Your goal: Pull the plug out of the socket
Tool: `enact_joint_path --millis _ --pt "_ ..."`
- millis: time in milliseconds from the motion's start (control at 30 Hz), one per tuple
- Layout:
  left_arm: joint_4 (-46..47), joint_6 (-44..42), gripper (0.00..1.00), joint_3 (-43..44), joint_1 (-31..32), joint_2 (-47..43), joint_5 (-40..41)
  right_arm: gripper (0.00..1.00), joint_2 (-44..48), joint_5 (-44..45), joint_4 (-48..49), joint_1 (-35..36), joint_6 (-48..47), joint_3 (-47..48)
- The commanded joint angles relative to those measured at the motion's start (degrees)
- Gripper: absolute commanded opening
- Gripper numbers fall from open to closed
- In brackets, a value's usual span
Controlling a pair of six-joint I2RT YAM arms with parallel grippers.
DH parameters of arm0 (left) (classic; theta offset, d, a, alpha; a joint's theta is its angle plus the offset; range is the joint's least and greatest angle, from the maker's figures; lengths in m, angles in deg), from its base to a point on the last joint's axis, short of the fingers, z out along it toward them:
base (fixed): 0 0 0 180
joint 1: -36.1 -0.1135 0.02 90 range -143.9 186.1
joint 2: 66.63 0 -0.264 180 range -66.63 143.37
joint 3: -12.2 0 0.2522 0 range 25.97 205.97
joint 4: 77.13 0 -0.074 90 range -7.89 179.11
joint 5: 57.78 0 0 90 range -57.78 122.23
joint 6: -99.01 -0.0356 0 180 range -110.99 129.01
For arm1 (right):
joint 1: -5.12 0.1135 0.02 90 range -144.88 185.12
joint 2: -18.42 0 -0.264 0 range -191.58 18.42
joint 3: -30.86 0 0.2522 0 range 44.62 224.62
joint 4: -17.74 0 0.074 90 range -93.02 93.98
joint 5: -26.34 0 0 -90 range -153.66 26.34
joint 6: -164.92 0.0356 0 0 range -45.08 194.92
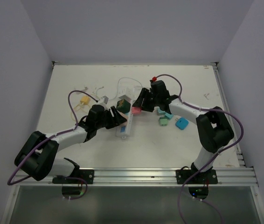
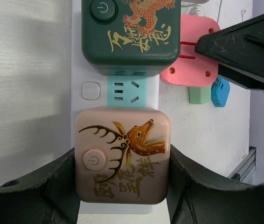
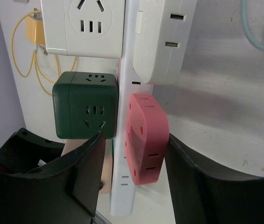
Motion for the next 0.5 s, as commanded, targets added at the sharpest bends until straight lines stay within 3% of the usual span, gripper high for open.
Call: enact_joint_path --millis 0,267,467 --pt "-2.32 0.1 0.16 -1.88 -0.07 0.95 0.51 0.48 0.03 0.66 1.68 0.28 1.12 -0.26" --pt "-4.96 1.33 0.15 -1.7 -0.16 1.3 2.52 0.0 2.05 1.98 0.19 0.28 1.03 -0.44" --pt "-7.68 2.91 0.13 -2.05 -0.51 1.21 5.16 0.0 3.63 2.59 -1.57 0.19 1.73 0.0"
